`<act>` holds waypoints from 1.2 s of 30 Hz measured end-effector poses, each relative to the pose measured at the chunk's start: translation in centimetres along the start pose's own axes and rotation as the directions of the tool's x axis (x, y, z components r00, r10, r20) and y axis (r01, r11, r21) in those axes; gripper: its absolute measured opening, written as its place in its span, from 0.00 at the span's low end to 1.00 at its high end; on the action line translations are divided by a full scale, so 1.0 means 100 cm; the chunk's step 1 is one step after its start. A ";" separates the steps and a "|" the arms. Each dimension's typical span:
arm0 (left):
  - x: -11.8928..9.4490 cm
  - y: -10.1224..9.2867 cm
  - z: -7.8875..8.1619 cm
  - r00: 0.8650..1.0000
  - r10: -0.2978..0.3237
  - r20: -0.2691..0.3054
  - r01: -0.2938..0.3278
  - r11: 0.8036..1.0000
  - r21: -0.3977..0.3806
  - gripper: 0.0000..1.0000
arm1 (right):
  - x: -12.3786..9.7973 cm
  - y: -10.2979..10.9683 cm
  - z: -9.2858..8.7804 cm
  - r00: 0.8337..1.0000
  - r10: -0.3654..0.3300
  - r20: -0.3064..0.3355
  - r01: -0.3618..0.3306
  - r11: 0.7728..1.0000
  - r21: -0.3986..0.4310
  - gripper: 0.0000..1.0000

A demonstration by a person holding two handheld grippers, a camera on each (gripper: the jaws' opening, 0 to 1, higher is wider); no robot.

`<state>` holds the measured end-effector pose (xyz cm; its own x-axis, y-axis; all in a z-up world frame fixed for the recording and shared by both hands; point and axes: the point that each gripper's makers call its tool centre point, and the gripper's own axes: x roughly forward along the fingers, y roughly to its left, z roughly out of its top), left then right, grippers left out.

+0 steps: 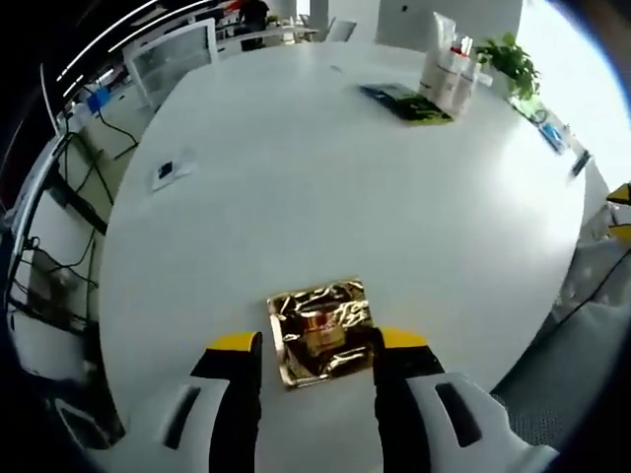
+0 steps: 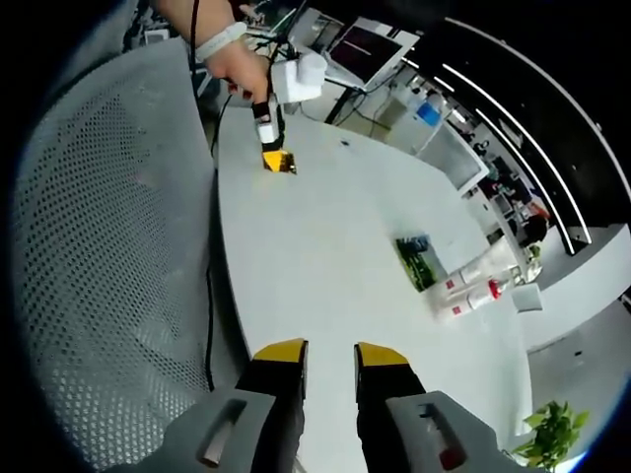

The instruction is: Arrange the skincare products in the storage area until every visible bottle or jar stands upright without overlapping.

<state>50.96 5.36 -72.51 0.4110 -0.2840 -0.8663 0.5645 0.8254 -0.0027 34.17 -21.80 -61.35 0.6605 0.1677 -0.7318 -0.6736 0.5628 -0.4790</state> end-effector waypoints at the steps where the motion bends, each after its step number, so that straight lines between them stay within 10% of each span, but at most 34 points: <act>1: 0.001 -0.001 0.000 1.000 -0.002 -0.003 0.002 1.000 -0.002 0.37 | 0.000 0.000 0.000 1.000 0.000 0.000 0.000 1.000 0.000 0.12; 14: 0.004 -0.004 0.007 0.999 0.020 0.026 -0.019 0.999 -0.036 0.35 | 0.000 0.000 0.000 1.000 -0.002 -0.001 0.002 1.000 0.001 0.12; 26: -0.001 0.008 -0.003 1.000 0.020 -0.006 -0.020 1.000 -0.010 0.00 | 0.001 0.002 0.000 1.000 0.009 -0.003 -0.009 1.000 -0.003 0.12; 36: -0.004 0.011 0.012 0.997 -0.004 0.075 0.020 0.979 -0.203 0.01 | 0.001 0.001 -0.002 1.000 0.008 -0.009 -0.008 1.000 -0.001 0.12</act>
<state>52.30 5.78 -71.56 0.4611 -0.3234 -0.8263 0.4154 0.9016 -0.1210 34.08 -21.84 -61.56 0.6520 0.1651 -0.7400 -0.6793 0.5607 -0.4734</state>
